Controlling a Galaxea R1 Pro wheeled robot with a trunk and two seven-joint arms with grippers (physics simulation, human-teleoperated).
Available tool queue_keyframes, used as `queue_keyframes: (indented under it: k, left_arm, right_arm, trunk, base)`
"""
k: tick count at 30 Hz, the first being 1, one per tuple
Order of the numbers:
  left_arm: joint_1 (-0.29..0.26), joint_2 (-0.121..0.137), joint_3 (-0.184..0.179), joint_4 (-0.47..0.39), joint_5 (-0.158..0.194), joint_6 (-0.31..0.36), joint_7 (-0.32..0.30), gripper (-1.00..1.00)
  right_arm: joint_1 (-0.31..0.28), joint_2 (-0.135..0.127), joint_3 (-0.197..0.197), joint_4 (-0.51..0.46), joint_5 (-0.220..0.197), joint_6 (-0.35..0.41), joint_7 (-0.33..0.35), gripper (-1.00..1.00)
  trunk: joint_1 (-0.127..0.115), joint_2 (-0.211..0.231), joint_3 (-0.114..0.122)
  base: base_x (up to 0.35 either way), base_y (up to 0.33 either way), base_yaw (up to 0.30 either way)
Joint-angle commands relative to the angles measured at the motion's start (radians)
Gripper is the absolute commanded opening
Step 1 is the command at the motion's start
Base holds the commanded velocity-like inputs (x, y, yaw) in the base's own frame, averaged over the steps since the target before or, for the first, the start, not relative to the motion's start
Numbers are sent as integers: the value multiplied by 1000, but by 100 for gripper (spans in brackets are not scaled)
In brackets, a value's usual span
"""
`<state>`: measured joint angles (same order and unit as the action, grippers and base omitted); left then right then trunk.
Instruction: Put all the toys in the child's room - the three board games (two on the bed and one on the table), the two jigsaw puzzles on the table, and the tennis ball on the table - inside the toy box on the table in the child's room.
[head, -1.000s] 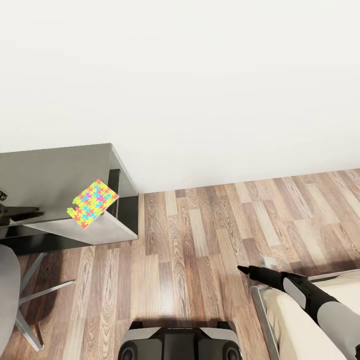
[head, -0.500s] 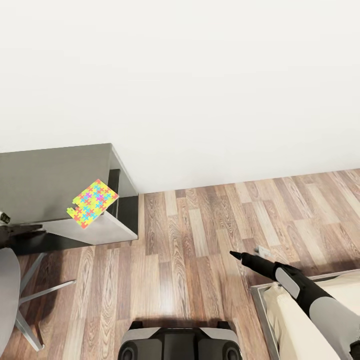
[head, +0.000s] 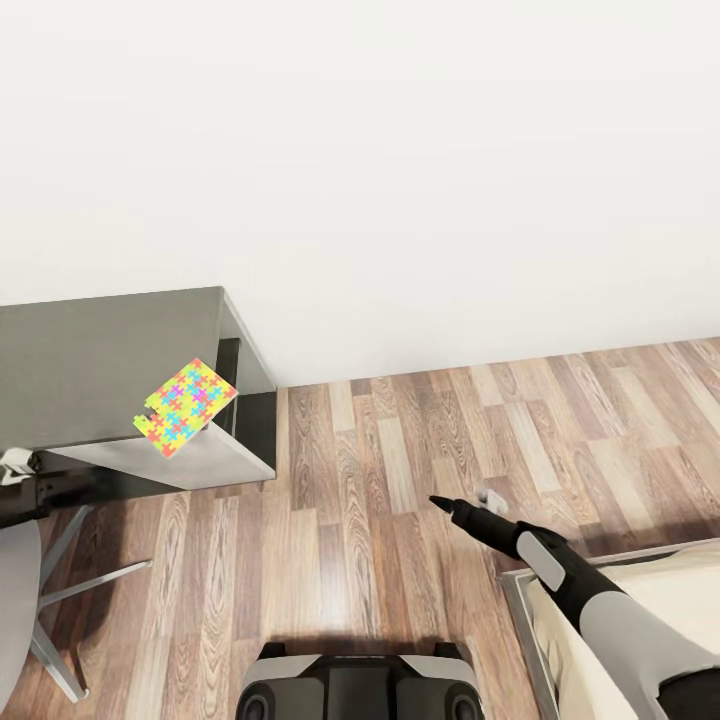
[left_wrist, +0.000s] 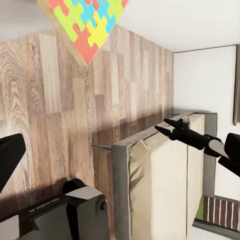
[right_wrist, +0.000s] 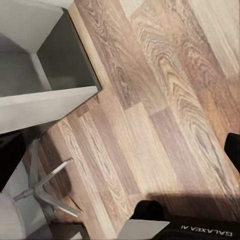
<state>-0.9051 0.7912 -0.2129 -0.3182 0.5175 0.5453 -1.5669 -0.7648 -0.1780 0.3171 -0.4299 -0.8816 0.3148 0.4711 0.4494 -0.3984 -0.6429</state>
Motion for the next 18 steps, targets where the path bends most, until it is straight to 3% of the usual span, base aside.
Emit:
queue_keyframes:
  k: [1, 6, 13, 18]
  left_arm:
    - [-1, -2, -9, 1, 5, 10, -4, 100]
    - [7, -17, -24, 6, 5, 9, -4, 100]
    - [63, -38, -59, 5, 4, 2, -4, 100]
    - [128, -76, -65, 17, -3, -54, -4, 100]
  right_arm:
    - [-1, 3, 4, -1, -8, 4, 2, 100]
    - [-1, 16, 2, -2, -8, 3, 7, 100]
    - [-1, 27, 1, -2, -8, -4, 7, 100]
    - [-1, 29, 3, -3, -7, -9, 7, 100]
  trunk:
    - [1, -2, -1]
    - [1, -2, -1]
    - [1, -2, -1]
    - [1, -2, -1]
  base:
    - [0, 0, 0]
    - [0, 0, 0]
    - [0, 0, 0]
    - [0, 0, 0]
